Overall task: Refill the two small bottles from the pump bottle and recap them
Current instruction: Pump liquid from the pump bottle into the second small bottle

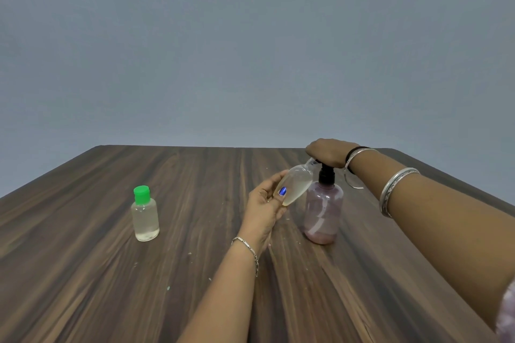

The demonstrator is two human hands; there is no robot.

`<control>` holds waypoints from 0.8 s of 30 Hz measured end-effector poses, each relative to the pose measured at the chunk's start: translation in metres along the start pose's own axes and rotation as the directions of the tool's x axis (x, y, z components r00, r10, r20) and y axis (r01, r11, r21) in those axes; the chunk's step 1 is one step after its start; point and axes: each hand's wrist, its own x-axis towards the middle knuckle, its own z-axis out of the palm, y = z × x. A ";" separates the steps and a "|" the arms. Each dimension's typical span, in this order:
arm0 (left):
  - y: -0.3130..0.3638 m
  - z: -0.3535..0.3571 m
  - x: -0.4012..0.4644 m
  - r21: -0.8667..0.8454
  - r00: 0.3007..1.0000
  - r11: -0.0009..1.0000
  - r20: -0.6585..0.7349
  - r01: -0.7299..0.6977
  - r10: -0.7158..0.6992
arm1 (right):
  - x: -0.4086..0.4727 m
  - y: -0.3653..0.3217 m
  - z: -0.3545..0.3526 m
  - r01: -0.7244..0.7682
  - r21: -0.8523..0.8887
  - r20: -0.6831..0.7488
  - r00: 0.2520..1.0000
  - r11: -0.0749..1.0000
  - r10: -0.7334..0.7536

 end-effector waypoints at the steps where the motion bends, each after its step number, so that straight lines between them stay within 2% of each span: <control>1: 0.000 0.000 0.000 0.003 1.000 1.000 -0.002 0.002 -0.002 | 0.000 0.000 -0.002 0.015 0.005 -0.009 1.000 1.000 -0.015; 5: 0.001 0.001 0.002 -0.002 1.000 1.000 0.011 0.002 -0.002 | 0.000 0.003 -0.007 0.065 -0.069 -0.034 0.997 0.996 -0.067; 12: -0.004 -0.002 0.002 -0.013 0.999 0.999 0.006 0.032 -0.032 | -0.012 -0.006 -0.003 0.034 -0.146 0.014 0.999 0.989 -0.032; 24: 0.001 -0.001 0.002 -0.014 1.000 1.000 0.001 0.020 -0.020 | 0.001 0.003 -0.005 -0.019 -0.054 0.006 1.000 0.998 0.019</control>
